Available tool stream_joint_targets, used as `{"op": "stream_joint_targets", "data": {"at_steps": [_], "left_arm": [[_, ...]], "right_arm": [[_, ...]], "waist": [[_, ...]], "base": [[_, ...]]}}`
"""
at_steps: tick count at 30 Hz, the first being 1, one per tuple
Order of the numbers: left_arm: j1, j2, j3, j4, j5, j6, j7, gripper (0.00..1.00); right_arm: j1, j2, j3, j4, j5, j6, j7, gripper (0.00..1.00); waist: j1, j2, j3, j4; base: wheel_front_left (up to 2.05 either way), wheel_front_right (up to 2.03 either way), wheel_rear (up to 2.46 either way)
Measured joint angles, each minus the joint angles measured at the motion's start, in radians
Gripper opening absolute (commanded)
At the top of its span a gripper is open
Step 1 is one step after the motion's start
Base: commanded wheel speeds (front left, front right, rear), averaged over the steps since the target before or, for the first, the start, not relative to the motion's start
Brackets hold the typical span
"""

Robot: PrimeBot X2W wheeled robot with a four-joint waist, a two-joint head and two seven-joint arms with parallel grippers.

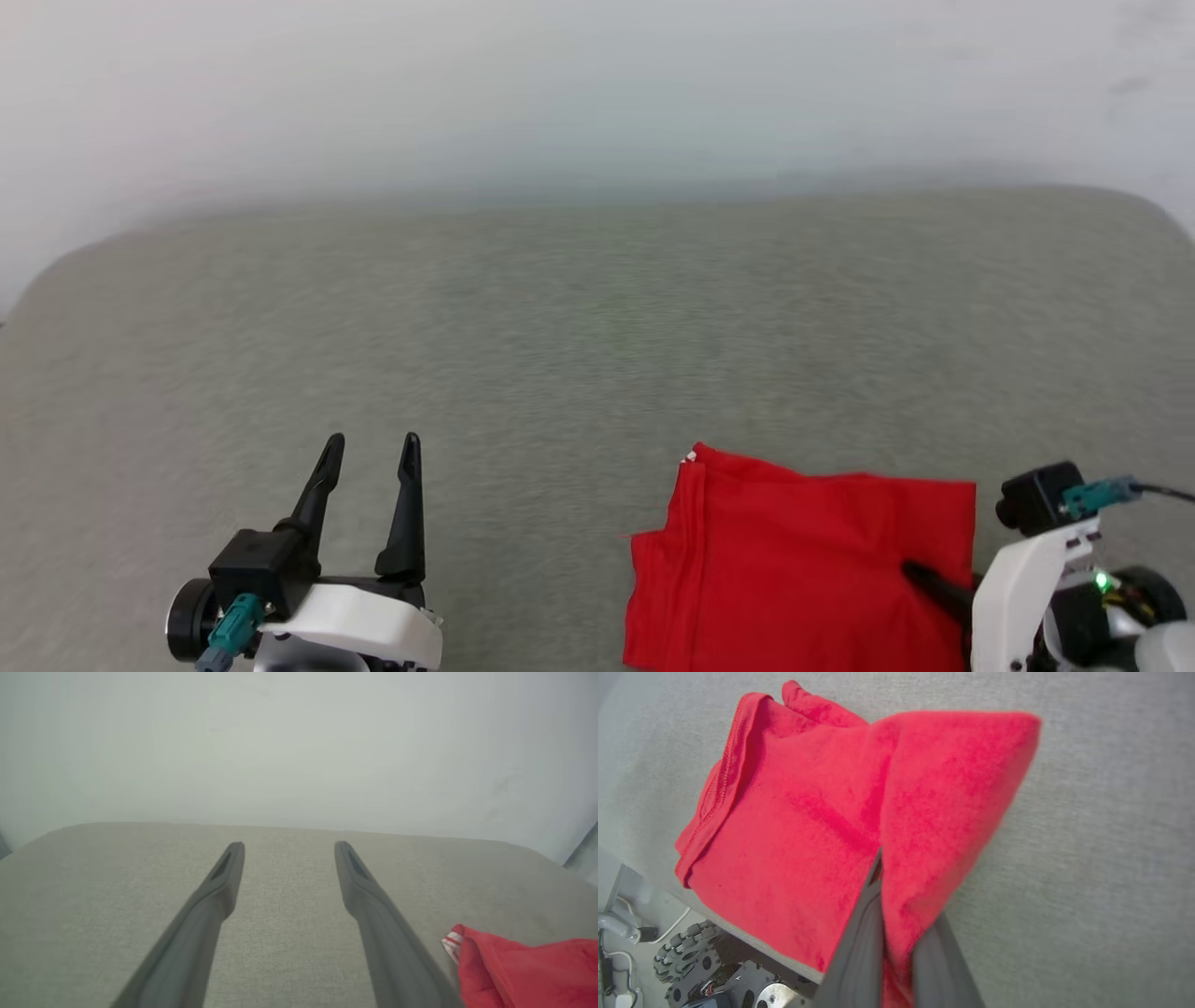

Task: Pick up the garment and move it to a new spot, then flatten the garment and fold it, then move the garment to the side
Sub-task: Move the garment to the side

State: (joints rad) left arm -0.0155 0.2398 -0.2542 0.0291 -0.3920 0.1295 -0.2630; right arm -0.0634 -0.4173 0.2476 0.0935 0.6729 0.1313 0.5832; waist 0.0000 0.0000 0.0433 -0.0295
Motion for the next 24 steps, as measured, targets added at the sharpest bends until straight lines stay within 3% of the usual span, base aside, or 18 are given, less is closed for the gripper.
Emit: {"op": "stream_joint_targets", "data": {"at_steps": [12,24], "left_arm": [[-0.086,0.021,-0.010,-0.054,0.055,-0.024,0.012,1.00],[-0.274,0.095,-0.046,-0.195,0.122,-0.062,0.118,1.00]], "right_arm": [[-0.241,-0.061,0.052,0.044,-0.021,0.000,-0.038,0.00],[-0.538,-0.199,-0.013,0.214,-0.103,0.000,-0.112,0.00]], "waist": [[0.0000,0.0000,0.093,-0.282],[0.0002,0.0000,0.365,-0.367]], "base": [[0.00,0.00,0.00],[0.00,0.00,0.00]]}}
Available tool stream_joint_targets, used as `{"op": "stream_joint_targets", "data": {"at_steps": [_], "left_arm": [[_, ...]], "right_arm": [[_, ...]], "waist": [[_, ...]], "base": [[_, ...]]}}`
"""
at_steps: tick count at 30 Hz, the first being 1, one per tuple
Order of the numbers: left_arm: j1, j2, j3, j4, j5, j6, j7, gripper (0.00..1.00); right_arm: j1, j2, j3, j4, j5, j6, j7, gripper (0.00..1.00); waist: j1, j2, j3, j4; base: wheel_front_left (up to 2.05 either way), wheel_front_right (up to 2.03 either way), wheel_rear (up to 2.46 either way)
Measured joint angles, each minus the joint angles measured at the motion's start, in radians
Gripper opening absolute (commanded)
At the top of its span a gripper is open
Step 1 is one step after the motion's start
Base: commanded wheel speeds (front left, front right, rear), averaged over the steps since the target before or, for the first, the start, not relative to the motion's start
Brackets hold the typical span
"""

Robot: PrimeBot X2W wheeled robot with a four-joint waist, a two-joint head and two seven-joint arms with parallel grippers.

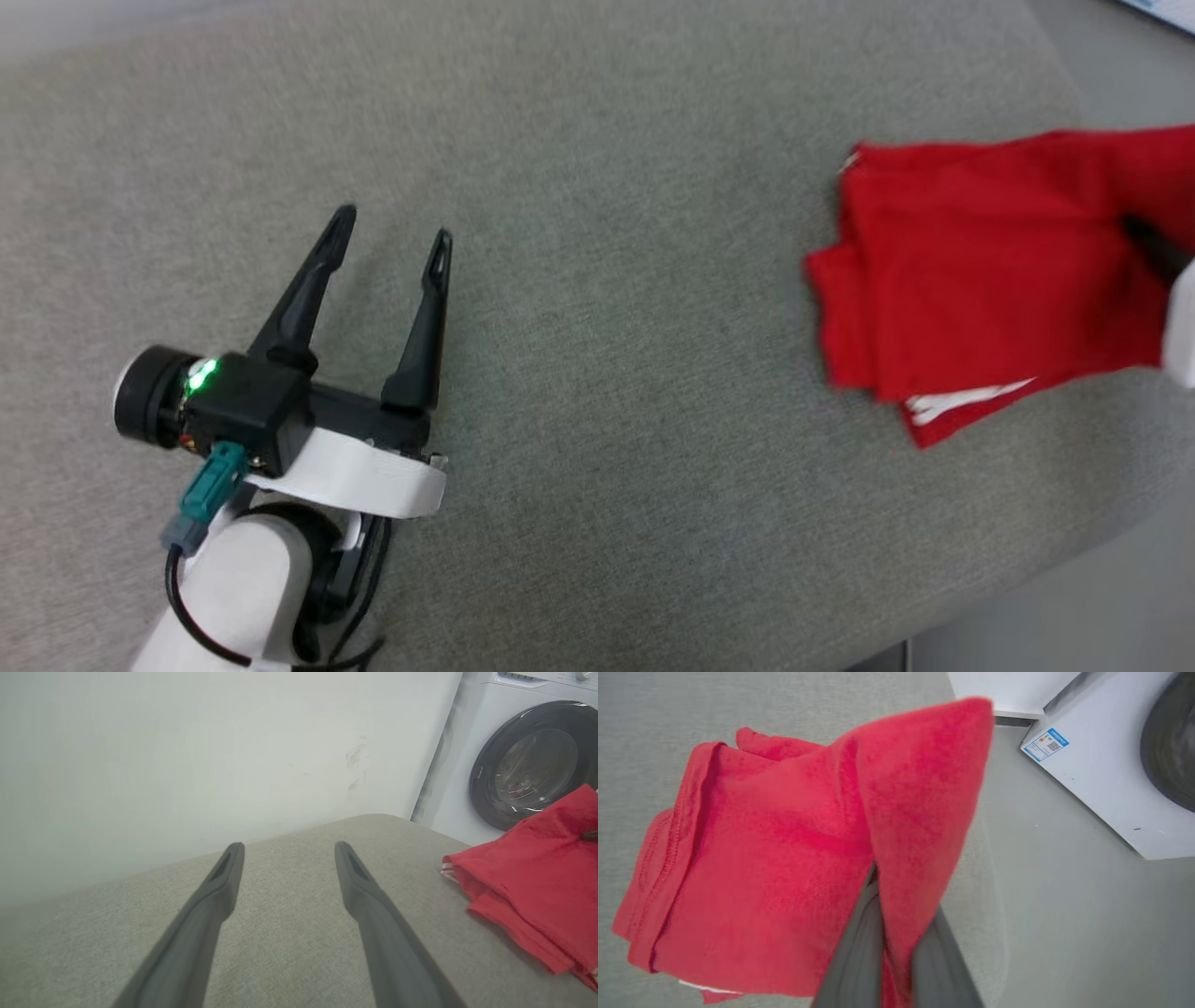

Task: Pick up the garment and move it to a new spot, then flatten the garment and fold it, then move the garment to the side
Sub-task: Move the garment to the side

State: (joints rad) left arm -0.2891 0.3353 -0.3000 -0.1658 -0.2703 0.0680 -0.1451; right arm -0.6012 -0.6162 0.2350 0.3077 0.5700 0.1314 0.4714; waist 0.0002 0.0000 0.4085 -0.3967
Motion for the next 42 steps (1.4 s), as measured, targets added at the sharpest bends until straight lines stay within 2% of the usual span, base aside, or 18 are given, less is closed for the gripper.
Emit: {"op": "stream_joint_targets", "data": {"at_steps": [9,13,15,16,17,19,20,23,28,35,42], "left_arm": [[-0.114,0.008,-0.025,-0.063,0.030,-0.021,0.038,1.00],[-0.160,0.004,-0.039,-0.080,0.038,-0.025,0.044,1.00],[-0.175,0.000,-0.045,-0.084,0.039,-0.028,0.044,1.00],[-0.179,-0.001,-0.047,-0.083,0.039,-0.030,0.044,1.00],[-0.184,-0.001,-0.048,-0.082,0.039,-0.030,0.043,1.00],[-0.189,-0.002,-0.047,-0.075,0.039,-0.029,0.038,1.00],[-0.188,-0.006,-0.047,-0.060,0.038,-0.026,0.025,1.00],[-0.183,-0.011,-0.046,-0.042,0.030,-0.023,0.008,1.00],[-0.143,-0.030,-0.044,0.010,0.004,-0.014,-0.033,1.00],[-0.044,-0.053,-0.038,0.079,-0.027,0.012,-0.073,1.00],[0.083,-0.065,-0.009,0.144,-0.063,0.047,-0.096,1.00]], "right_arm": [[-0.119,-0.072,-0.135,0.182,-0.098,0.000,-0.054,0.00],[-0.158,-0.067,-0.213,0.270,-0.170,0.000,-0.137,0.00],[-0.182,-0.043,-0.263,0.318,-0.203,0.000,-0.182,0.02],[-0.192,-0.029,-0.289,0.346,-0.219,0.000,-0.197,0.60],[-0.198,-0.013,-0.305,0.372,-0.240,0.000,-0.206,1.00],[-0.199,0.014,-0.338,0.418,-0.275,0.000,-0.226,1.00],[-0.201,0.033,-0.398,0.466,-0.322,0.000,-0.276,1.00],[-0.204,0.035,-0.467,0.499,-0.369,0.000,-0.351,1.00],[-0.199,0.031,-0.525,0.549,-0.408,0.000,-0.451,1.00],[-0.131,0.030,-0.535,0.526,-0.430,0.000,-0.612,1.00],[0.015,0.104,-0.477,0.427,-0.412,0.000,-0.695,1.00]], "waist": [[0.0000,0.0000,0.165,0.030],[0.0000,0.0000,0.217,0.058],[0.0000,0.0000,0.237,0.073],[-0.0001,0.0000,0.245,0.081],[0.0000,0.0000,0.252,0.088],[0.0000,0.0000,0.262,0.100],[0.0000,0.0000,0.261,0.114],[-0.0001,0.0000,0.242,0.121],[-0.0001,0.0000,0.182,0.131],[-0.0003,0.0000,0.050,0.150],[-0.0005,0.0000,-0.098,0.172]], "base": [[0.00,0.00,0.00],[0.00,0.00,0.00],[0.00,0.00,0.00],[0.00,0.00,0.00],[0.00,0.00,0.00],[0.00,0.00,0.00],[0.00,0.00,0.00],[0.00,0.00,0.00],[0.00,0.00,0.00],[0.00,0.00,0.00],[0.00,0.00,0.00]]}}
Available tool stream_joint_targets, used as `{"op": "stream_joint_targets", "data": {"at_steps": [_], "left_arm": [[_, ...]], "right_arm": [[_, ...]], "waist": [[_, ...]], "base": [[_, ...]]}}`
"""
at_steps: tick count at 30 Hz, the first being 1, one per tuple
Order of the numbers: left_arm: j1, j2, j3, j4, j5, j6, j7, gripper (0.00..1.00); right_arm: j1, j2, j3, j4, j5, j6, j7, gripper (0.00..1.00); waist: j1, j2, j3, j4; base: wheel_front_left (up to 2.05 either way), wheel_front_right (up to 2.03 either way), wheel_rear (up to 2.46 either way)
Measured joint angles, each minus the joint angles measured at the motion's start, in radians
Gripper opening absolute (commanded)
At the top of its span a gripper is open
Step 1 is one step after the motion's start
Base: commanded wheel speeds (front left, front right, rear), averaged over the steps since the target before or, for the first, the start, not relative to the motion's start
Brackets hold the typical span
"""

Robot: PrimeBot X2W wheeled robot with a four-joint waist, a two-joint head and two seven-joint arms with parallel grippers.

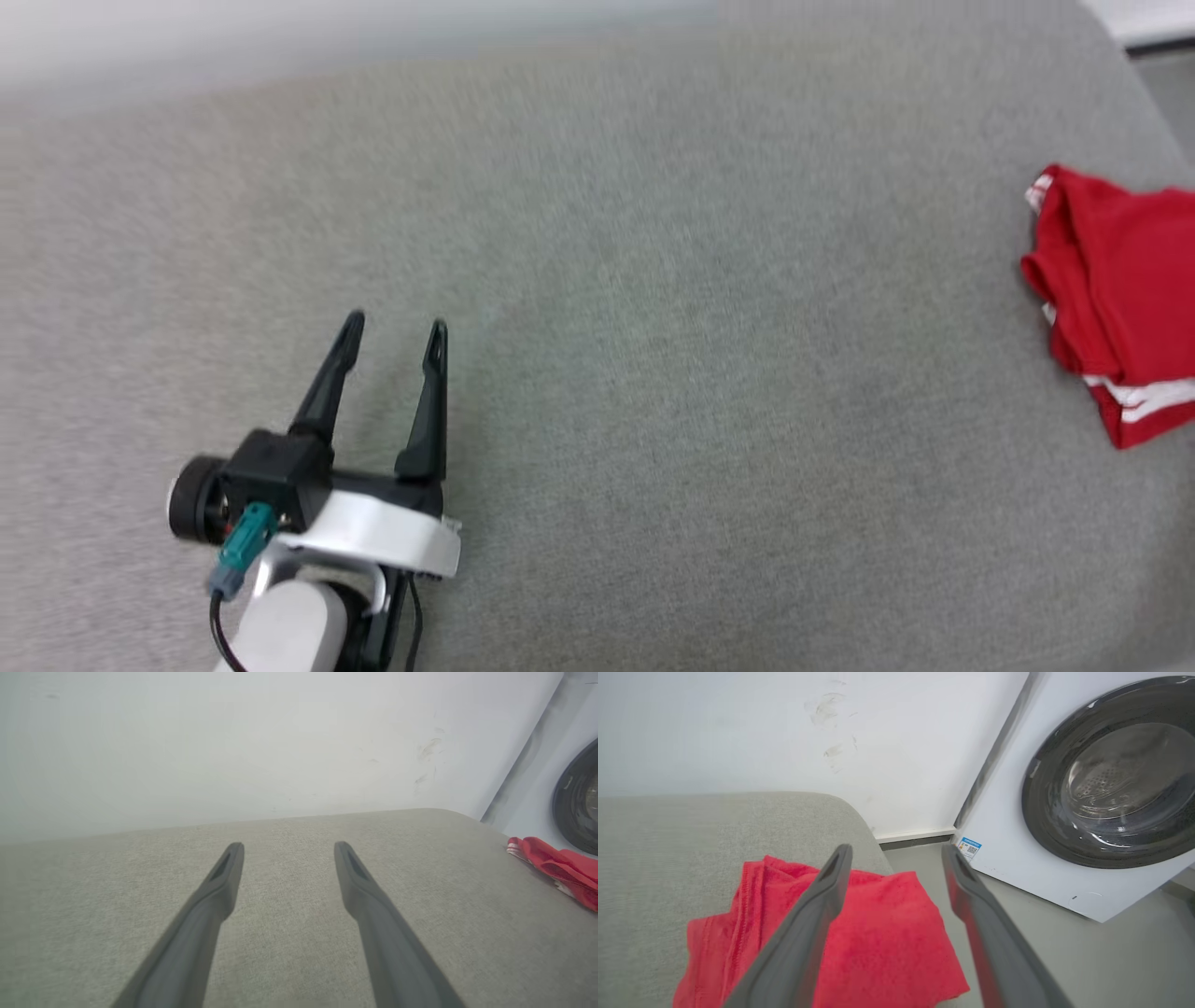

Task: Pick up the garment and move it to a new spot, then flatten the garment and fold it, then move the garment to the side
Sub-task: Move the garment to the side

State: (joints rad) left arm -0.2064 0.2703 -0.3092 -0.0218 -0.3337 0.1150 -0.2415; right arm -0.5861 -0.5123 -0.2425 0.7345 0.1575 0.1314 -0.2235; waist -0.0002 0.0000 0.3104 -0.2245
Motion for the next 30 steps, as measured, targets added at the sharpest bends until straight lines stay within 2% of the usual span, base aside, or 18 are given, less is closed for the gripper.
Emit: {"op": "stream_joint_targets", "data": {"at_steps": [4,8,13,18,24,30], "left_arm": [[0.050,-0.020,0.015,0.022,-0.016,0.013,-0.009,1.00],[0.090,-0.026,0.032,0.046,-0.026,0.020,-0.017,1.00],[0.131,-0.037,0.049,0.066,-0.030,0.027,-0.018,1.00],[0.180,-0.032,0.073,0.084,-0.029,0.035,-0.019,1.00],[0.249,-0.010,0.098,0.090,-0.024,0.031,-0.019,1.00],[0.302,0.008,0.113,0.081,-0.021,0.021,-0.019,1.00]], "right_arm": [[0.105,0.061,0.015,-0.091,0.025,0.000,-0.014,1.00],[0.228,0.151,0.034,-0.205,0.029,0.000,-0.012,1.00],[0.386,0.265,0.042,-0.370,0.032,0.000,0.031,1.00],[0.531,0.383,0.093,-0.556,0.022,0.000,0.096,1.00],[0.656,0.430,0.140,-0.751,0.011,0.000,0.188,1.00],[0.737,0.447,0.146,-0.876,-0.002,0.000,0.245,1.00]], "waist": [[-0.0001,0.0000,-0.075,0.023],[-0.0001,0.0000,-0.138,0.053],[-0.0001,0.0000,-0.198,0.104],[0.0000,0.0000,-0.255,0.153],[0.0000,0.0000,-0.314,0.191],[0.0001,0.0000,-0.349,0.205]], "base": [[0.00,0.00,0.00],[0.00,0.00,0.00],[0.00,0.00,0.00],[0.00,0.00,0.00],[0.00,0.00,0.00],[0.00,0.00,0.00]]}}
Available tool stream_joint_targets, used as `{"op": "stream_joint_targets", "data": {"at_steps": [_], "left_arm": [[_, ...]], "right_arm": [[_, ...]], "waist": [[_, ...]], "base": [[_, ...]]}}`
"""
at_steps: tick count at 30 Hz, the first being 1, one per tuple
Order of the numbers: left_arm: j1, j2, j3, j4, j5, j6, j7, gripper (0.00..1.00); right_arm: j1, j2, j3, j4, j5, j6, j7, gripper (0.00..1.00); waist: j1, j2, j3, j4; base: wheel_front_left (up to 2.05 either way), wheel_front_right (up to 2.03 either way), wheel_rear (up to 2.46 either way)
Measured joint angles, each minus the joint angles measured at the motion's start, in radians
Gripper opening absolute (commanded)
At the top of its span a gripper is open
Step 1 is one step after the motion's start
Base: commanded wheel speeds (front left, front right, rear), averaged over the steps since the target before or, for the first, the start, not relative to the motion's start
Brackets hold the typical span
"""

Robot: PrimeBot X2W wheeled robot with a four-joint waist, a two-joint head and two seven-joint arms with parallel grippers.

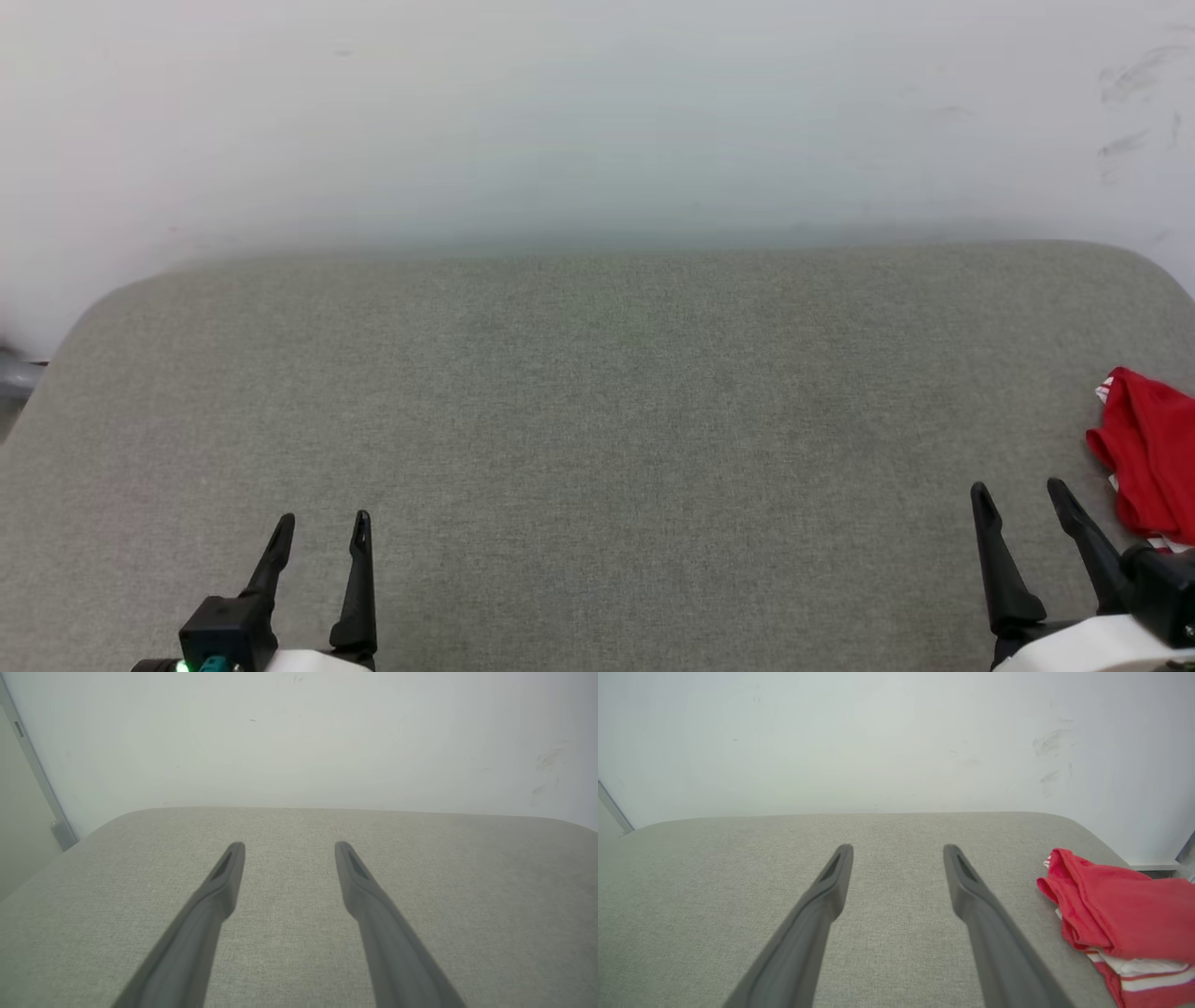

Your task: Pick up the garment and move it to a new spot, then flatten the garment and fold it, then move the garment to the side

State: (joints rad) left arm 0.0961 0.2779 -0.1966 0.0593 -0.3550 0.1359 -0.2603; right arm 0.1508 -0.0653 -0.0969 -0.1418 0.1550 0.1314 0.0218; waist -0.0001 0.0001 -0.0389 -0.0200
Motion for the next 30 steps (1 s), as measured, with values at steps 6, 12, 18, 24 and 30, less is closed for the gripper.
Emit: {"op": "stream_joint_targets", "data": {"at_steps": [6,12,18,24,30], "left_arm": [[0.030,-0.002,-0.002,0.004,0.000,-0.010,-0.001,1.00],[0.041,-0.007,-0.003,0.014,0.000,-0.018,-0.001,1.00],[0.042,-0.014,0.000,0.028,0.000,-0.022,-0.001,1.00],[0.042,-0.016,0.003,0.038,0.000,-0.026,-0.001,1.00],[0.039,-0.017,0.009,0.041,0.000,-0.026,-0.001,1.00]], "right_arm": [[0.041,0.007,0.027,-0.049,-0.016,0.000,0.033,1.00],[0.057,0.009,0.036,-0.069,-0.024,0.000,0.048,1.00],[0.059,0.010,0.037,-0.077,-0.031,0.000,0.058,1.00],[0.059,0.011,0.040,-0.082,-0.034,0.000,0.064,1.00],[0.059,0.012,0.041,-0.090,-0.032,0.000,0.067,1.00]], "waist": [[0.0000,0.0000,-0.027,0.004],[0.0000,0.0000,-0.046,0.004],[0.0001,0.0000,-0.051,0.003],[0.0002,0.0000,-0.046,-0.003],[0.0001,0.0000,-0.041,-0.005]], "base": [[0.00,0.00,0.00],[0.00,0.00,0.00],[0.00,0.00,0.00],[0.00,0.00,0.00],[0.00,0.00,0.00]]}}
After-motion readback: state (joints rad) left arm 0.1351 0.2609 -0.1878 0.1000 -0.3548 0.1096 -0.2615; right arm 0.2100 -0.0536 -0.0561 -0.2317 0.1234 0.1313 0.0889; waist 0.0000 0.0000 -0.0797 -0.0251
